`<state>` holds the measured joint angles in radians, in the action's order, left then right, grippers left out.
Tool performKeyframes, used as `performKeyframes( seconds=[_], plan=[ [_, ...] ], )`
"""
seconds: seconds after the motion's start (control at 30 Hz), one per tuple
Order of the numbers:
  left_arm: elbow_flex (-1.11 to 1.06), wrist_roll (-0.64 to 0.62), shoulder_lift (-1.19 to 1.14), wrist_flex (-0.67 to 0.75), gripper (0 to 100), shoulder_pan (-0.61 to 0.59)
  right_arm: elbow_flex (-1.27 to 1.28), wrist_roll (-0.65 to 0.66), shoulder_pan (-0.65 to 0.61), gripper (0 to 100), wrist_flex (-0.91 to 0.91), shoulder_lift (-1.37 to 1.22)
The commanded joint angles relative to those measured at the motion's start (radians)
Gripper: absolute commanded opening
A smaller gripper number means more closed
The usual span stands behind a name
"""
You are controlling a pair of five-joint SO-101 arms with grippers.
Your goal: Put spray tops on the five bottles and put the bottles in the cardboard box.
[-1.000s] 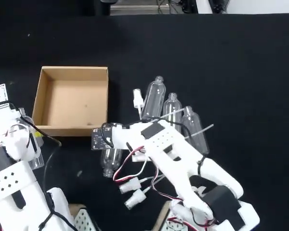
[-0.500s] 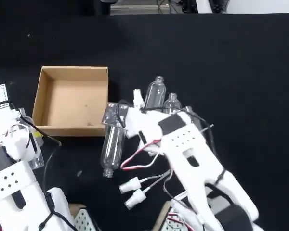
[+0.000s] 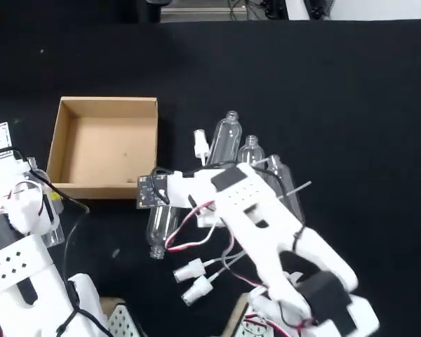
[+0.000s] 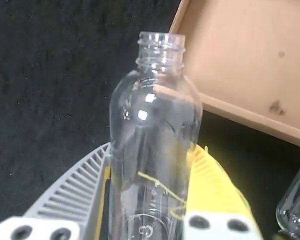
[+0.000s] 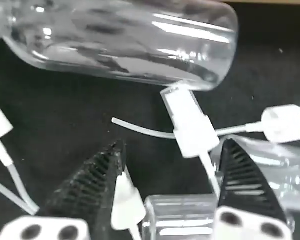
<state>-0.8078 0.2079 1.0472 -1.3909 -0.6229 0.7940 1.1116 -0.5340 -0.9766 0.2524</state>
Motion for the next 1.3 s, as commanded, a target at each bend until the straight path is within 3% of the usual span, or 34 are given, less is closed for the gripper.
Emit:
performKeyframes(
  seconds=[0.0, 0.4, 0.47, 0.53, 0.57, 0.83, 1.07, 1.27],
  plan=[
    [0.013, -0.012, 0.017, -0.005, 3, 0.012, -0.099, 0.032, -0.012, 28.5, 0.02, -0.038],
    [0.022, -0.011, 0.018, 0.009, 3, 0.015, -0.159, 0.061, -0.008, 22.7, 0.097, -0.232],
    [0.025, -0.011, 0.018, 0.037, 3, 0.035, -0.162, 0.06, -0.008, 17.1, 0.091, -0.232],
    [0.03, -0.012, 0.018, 0.049, 3, 0.073, -0.165, 0.048, -0.008, 5.3, 0.092, -0.231],
    [0.033, -0.014, 0.018, 0.055, 3, 0.105, -0.168, 0.025, -0.008, 0.3, 0.098, -0.231],
    [0.03, -0.112, 0.018, 0.144, 3, 0.294, -0.239, -0.204, 0.054, 1.0, 0.083, -0.177],
    [0.031, -0.226, 0.018, 0.233, 3, 0.39, -0.237, -0.405, 0.153, 1.0, -0.078, 0.105],
    [0.031, -0.229, 0.078, 0.275, 3, 0.533, -0.239, -0.626, 0.275, 1.0, -0.158, 0.364]
  ],
)
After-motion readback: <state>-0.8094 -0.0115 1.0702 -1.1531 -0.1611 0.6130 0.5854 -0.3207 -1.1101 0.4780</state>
